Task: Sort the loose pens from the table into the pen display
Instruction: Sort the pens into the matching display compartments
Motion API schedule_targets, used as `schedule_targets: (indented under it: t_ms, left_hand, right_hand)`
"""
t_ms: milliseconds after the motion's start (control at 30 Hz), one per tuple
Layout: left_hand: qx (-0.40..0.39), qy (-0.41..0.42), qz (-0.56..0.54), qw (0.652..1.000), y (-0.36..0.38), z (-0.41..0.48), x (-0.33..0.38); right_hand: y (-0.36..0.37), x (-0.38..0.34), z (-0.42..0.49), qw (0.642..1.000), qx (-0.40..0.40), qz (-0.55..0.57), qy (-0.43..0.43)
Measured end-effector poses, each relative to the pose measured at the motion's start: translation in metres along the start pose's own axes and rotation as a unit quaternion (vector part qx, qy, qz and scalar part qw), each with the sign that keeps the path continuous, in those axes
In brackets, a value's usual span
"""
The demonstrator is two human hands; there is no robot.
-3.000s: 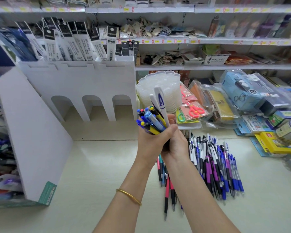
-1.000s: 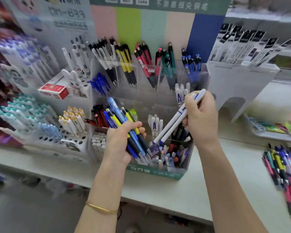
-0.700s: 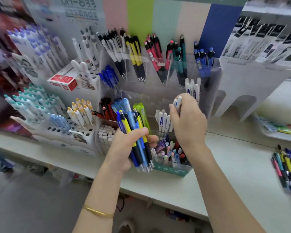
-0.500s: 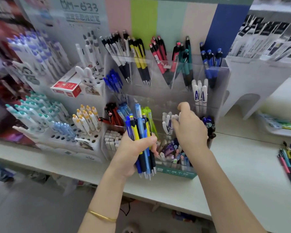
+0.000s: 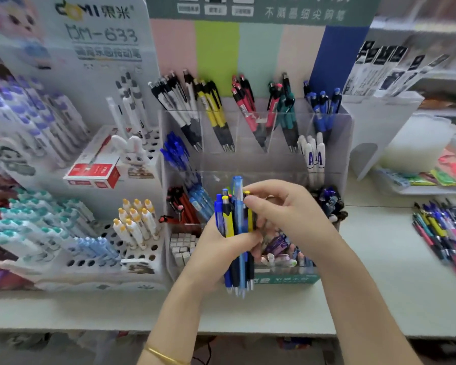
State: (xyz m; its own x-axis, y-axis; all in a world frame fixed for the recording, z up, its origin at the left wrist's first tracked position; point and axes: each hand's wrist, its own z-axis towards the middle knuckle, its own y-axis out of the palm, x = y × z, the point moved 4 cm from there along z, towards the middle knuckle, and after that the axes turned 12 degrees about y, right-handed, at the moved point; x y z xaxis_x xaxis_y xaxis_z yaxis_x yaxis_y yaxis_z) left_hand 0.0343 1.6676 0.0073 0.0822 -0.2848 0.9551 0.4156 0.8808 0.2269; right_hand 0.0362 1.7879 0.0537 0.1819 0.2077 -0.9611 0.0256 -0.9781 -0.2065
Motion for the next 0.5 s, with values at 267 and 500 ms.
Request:
schedule_targets:
  t_ms: [267, 500]
  left_hand:
    - [-0.006, -0.078, -0.104, 0.991, -0.009, 0.010, 0.003]
    - [0.064, -0.124, -0.022, 0.990, -0.016, 0.017, -0.007]
  right_hand:
    - [-0.002, -0.001, 0.001, 0.994, 0.058, 0.086, -0.026]
    - [-0.036, -0.023, -0.005, 0.985, 0.137, 0.085, -0.067]
